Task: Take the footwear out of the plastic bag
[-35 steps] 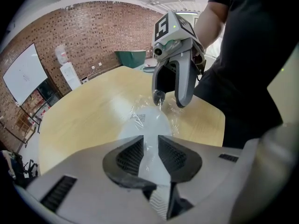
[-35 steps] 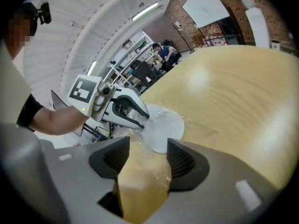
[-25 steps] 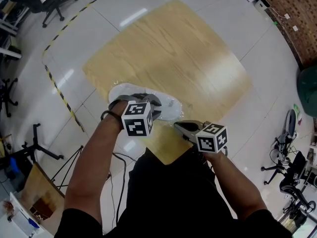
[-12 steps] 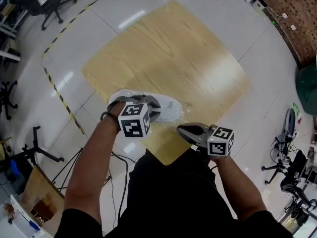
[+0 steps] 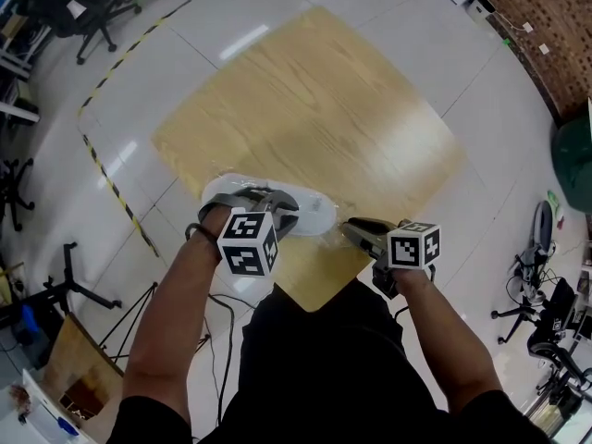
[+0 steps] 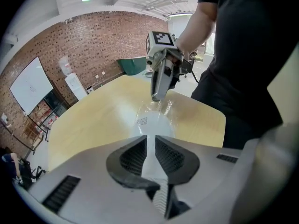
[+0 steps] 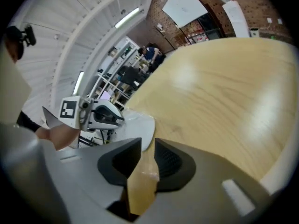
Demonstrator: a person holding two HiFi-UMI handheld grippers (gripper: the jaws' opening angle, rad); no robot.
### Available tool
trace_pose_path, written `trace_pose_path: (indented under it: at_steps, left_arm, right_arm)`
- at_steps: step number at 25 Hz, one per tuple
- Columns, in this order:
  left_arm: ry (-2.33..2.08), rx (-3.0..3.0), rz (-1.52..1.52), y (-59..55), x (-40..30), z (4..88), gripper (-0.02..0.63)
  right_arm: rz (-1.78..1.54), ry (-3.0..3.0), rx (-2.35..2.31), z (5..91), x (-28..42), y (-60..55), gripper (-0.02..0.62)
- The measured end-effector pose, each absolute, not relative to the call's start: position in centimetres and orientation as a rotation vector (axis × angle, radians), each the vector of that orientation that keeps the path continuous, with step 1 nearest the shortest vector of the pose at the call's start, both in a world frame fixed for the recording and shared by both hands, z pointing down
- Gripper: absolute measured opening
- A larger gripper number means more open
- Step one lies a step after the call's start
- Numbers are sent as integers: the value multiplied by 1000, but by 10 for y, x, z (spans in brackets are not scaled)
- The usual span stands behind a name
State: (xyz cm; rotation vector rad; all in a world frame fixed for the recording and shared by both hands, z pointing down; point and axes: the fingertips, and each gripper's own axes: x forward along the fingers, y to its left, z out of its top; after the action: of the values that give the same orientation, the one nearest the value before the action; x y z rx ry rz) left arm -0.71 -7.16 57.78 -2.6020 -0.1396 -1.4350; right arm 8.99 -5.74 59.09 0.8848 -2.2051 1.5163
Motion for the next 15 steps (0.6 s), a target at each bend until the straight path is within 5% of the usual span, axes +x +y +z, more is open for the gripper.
trace_pose_path:
  at_steps: [15]
  left_arm:
    - [-105, -2578, -1411, -66, -2, 577, 61]
  right_arm:
    - [1638, -2012, 910, 615, 60, -65, 103]
